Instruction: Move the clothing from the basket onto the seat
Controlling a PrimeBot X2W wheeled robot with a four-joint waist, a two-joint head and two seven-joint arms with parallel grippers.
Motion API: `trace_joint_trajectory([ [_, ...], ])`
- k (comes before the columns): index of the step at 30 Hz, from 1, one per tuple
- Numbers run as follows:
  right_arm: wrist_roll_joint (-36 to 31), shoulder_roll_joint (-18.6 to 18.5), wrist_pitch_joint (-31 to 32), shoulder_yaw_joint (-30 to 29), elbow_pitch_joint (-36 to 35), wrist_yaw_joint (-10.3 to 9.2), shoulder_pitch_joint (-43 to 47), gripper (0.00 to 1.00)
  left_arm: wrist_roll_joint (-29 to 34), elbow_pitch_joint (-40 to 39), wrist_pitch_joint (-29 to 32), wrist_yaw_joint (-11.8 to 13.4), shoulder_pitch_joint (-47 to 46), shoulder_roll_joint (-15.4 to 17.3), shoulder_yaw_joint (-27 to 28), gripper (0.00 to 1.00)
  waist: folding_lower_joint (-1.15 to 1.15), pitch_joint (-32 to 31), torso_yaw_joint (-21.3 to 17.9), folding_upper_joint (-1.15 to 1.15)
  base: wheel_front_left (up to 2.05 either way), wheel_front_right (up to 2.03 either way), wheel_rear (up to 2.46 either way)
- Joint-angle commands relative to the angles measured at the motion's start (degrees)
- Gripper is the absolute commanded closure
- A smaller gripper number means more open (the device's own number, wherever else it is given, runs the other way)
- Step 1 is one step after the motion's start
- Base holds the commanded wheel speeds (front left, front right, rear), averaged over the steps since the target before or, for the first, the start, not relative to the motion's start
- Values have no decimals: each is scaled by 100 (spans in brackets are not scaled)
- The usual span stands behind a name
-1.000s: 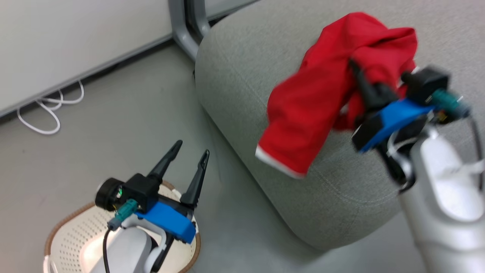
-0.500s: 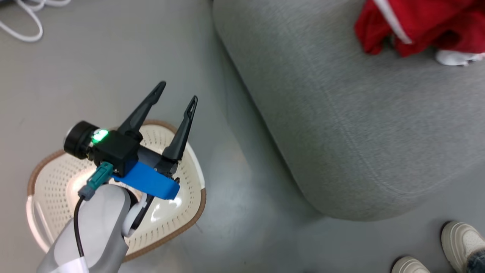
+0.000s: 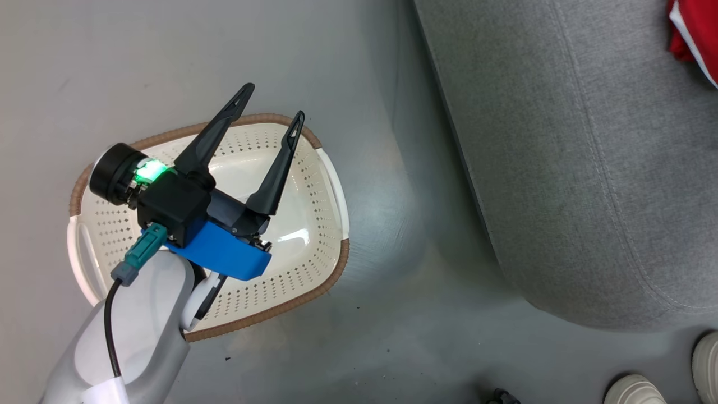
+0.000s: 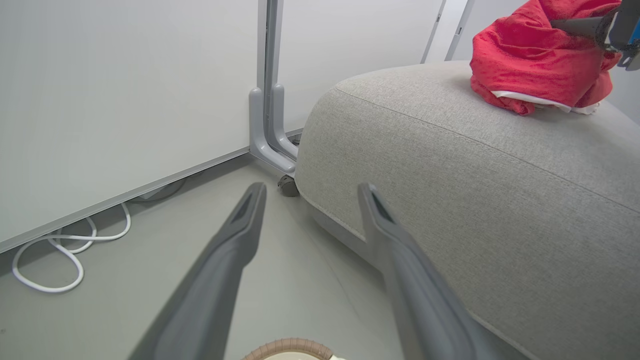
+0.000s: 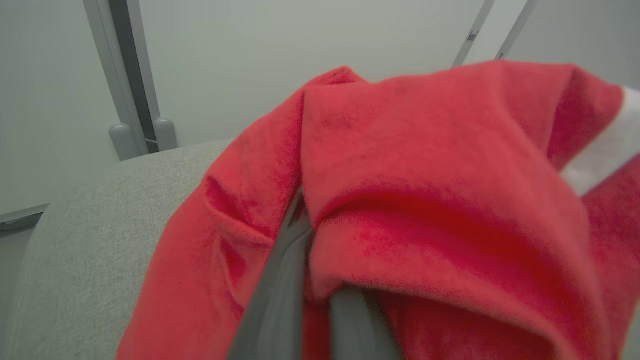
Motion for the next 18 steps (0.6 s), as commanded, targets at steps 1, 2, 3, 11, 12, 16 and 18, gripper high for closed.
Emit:
trace_joint_trajectory([
  [1, -43, 11, -99, -23, 132, 1, 45, 100, 17, -11, -27, -8, -110, -20, 14, 0, -1, 14, 53, 0, 0, 0, 0],
  [2, -58, 24, -152, -26, 235, 1, 53, 100, 14, 0, -28, -8, -100, -27, 16, 0, -1, 0, 60, 0, 0, 0, 0],
  [3, -98, 26, -214, -26, 327, 1, 60, 100, 5, 15, -28, -8, -87, -31, 22, 0, -1, -19, 66, 0, 0, 0, 0],
  [11, -219, -44, -471, 37, 818, 1, -77, 100, -54, 89, -28, -8, -33, -131, 56, 0, -1, -201, 118, 0, 0, 0, 0],
  [12, -230, -57, -495, 62, 854, 1, -103, 100, -61, 103, -28, -8, -30, -143, 55, 0, -1, -222, 123, 0, 0, 0, 0],
  [16, -253, -85, -597, 179, 1000, 1, -151, 0, -89, 167, -27, -8, -2, -198, 59, 0, -1, -346, 141, 0, 0, 0, 0],
  [18, -264, -116, -648, 292, 1071, 1, -154, 0, -103, 202, -28, -8, 31, -249, 66, 0, -1, -464, 168, 0, 0, 0, 0],
])
